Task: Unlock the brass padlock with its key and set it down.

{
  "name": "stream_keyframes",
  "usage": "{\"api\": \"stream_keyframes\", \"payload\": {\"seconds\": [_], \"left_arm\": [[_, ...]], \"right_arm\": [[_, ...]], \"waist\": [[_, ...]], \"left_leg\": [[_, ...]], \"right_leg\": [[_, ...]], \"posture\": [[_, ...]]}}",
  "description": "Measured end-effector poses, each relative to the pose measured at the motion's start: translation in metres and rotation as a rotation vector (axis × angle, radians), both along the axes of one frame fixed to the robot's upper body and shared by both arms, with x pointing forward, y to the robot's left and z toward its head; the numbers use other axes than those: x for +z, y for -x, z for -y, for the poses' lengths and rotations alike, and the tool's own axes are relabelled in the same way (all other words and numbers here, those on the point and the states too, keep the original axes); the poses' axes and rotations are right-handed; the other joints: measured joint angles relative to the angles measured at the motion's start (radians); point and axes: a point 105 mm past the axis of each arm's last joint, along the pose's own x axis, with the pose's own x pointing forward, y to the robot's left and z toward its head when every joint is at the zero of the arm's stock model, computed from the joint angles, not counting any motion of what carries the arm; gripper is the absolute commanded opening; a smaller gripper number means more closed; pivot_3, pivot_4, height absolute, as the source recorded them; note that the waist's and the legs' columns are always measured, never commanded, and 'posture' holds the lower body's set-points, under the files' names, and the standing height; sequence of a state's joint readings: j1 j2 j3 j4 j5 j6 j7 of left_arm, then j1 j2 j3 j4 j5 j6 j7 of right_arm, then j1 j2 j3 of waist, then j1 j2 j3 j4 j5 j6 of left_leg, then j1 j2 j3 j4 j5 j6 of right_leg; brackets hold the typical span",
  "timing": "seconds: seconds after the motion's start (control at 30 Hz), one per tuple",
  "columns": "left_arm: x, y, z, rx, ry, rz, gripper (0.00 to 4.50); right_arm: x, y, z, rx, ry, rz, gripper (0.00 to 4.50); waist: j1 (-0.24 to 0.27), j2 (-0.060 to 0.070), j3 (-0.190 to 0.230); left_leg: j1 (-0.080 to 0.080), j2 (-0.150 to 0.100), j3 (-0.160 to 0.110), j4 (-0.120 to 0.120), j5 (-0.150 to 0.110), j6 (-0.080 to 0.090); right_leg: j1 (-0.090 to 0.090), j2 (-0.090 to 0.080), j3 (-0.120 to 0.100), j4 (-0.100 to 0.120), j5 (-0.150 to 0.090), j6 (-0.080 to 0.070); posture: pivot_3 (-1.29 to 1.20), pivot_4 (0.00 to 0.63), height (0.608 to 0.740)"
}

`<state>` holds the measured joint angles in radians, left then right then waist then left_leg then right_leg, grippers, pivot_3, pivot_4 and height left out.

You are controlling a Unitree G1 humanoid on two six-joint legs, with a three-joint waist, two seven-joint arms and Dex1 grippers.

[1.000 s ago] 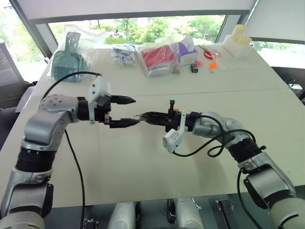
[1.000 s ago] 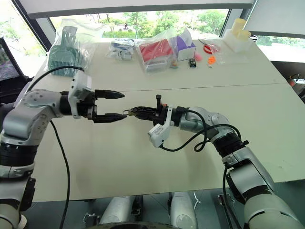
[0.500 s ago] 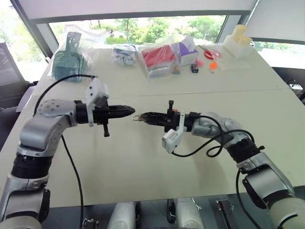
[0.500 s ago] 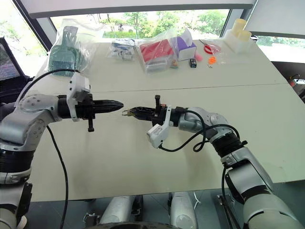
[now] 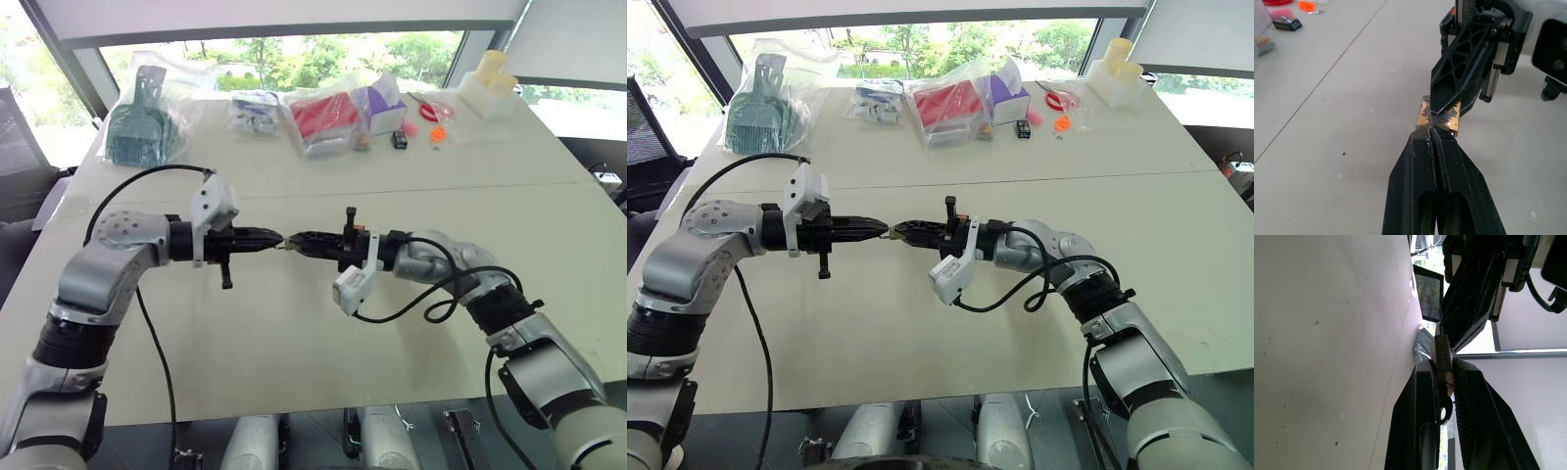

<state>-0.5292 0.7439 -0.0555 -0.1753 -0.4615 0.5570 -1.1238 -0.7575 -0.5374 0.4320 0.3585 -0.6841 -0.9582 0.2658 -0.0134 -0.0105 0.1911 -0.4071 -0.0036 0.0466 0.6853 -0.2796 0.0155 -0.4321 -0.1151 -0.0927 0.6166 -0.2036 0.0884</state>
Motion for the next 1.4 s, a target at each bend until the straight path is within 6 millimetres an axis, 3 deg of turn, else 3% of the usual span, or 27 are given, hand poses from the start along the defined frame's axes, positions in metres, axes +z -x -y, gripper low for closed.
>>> {"api": "stream_keyframes", "payload": {"seconds": [0.17, 0.33, 0.43, 0.67, 1.4], "left_arm": [[-0.003, 0.007, -0.003, -0.015, -0.039, -0.001, 0.02], [-0.003, -0.001, 0.001, 0.033, 0.003, 0.005, 0.02], [0.003, -0.011, 0.007, 0.069, 0.06, 0.003, 0.82], [0.008, -0.014, 0.008, 0.063, 0.056, 0.013, 3.34], [-0.016, -0.015, 0.001, -0.043, 0.075, -0.157, 3.34]], "right_arm": [[-0.002, 0.0, 0.0, -0.005, 0.01, -0.005, 0.0], [-0.003, -0.002, 0.0, -0.012, 0.012, -0.013, 0.0], [-0.002, -0.001, -0.001, -0.008, 0.003, -0.014, 0.0], [-0.003, 0.0, -0.002, 0.0, 0.006, -0.015, 0.0], [-0.002, -0.001, -0.002, -0.006, 0.003, -0.015, 0.0]], "waist": [[0.0, 0.0, 0.0], [0.004, 0.0, 0.0], [0.001, 0.0, 0.0], [-0.001, 0.0, 0.0], [0.0, 0.0, 0.0]], "left_leg": [[0.0, 0.0, 0.0, 0.0, -0.001, 0.001], [0.0, 0.0, 0.0, 0.0, -0.001, 0.002], [0.0, 0.0, 0.0, 0.0, -0.001, 0.002], [0.0, 0.0, 0.0, -0.001, 0.001, -0.001], [0.0, 0.0, 0.001, -0.001, -0.001, 0.001]], "right_leg": [[0.0, 0.0, 0.0, 0.0, 0.0, 0.0], [0.0, 0.0, 0.0, 0.0, 0.0, 0.0], [0.0, 0.0, 0.0, 0.0, 0.0, 0.0], [0.0, 0.0, 0.0, 0.0, 0.0, 0.0], [0.0, 0.0, 0.0, 0.0, 0.0, 0.0]], "posture": [[0.0, 0.15, 0.74], [0.0, 0.15, 0.74], [0.0, 0.15, 0.74], [0.0, 0.15, 0.74], [0.0, 0.15, 0.74]]}}
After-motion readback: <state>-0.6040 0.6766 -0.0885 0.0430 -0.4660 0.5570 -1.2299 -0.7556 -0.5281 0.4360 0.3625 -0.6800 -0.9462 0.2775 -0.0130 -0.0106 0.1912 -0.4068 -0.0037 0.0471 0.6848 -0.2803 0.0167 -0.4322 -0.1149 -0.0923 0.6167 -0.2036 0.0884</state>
